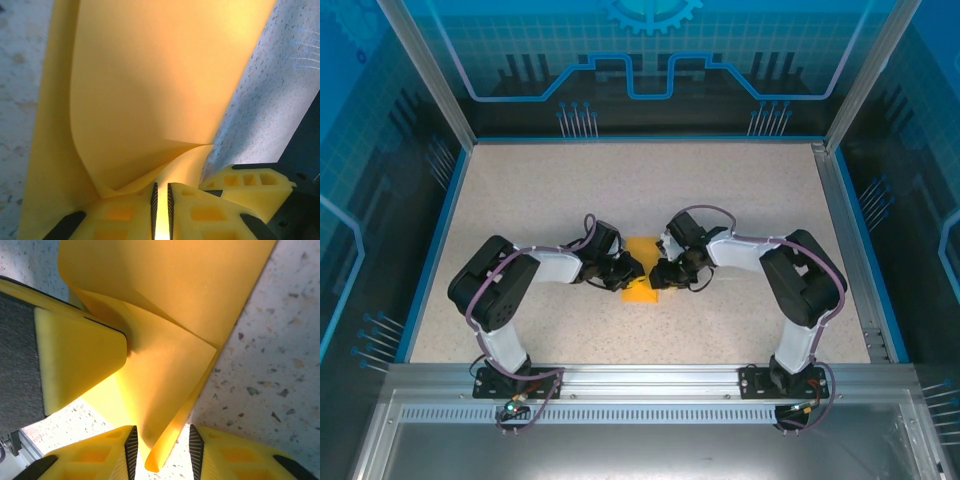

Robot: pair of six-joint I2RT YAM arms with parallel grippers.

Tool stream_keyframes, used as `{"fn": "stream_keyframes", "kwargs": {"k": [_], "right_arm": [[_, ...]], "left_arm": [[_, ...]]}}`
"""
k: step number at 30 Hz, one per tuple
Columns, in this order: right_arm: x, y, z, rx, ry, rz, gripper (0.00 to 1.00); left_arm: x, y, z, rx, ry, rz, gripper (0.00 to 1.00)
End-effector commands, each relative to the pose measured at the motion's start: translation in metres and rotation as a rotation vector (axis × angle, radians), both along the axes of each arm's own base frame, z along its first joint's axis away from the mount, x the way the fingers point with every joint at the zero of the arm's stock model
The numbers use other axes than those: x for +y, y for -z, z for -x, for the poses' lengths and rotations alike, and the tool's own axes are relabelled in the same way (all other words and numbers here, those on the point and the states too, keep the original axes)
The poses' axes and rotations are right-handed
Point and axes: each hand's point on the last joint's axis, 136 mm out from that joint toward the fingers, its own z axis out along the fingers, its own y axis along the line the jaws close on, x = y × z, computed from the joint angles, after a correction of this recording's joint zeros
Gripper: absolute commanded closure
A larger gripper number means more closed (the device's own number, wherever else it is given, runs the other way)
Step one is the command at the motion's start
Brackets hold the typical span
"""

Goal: Fold a paper plane with a square sheet of paper (pick it up from the middle)
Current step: Fold the triangle a second time at the center of the table.

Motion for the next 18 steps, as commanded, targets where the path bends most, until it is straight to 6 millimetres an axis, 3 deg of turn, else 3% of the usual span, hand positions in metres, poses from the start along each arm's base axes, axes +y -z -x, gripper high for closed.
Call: {"fn": "stream_keyframes", "kwargs": {"k": [1,10,18], "right_arm": [[0.005,-0.013,-0.004,0.007,0.032,-0.069,0.68],[0.009,-0.009,-0.009,0.018,0.055,-0.084,0.75],[-0.001,-0.005,-0.015,0.021,0.103,-0.073,0.84]], "left_arm": [[0.002,0.011,0.005,0.022,-0.007,-0.022,0.83],[0.001,0.006,0.004,0.014,-0.004,-0.015,0.83],[0.0,-0.006,0.001,-0.024,-0.004,0.005,0.78]]}}
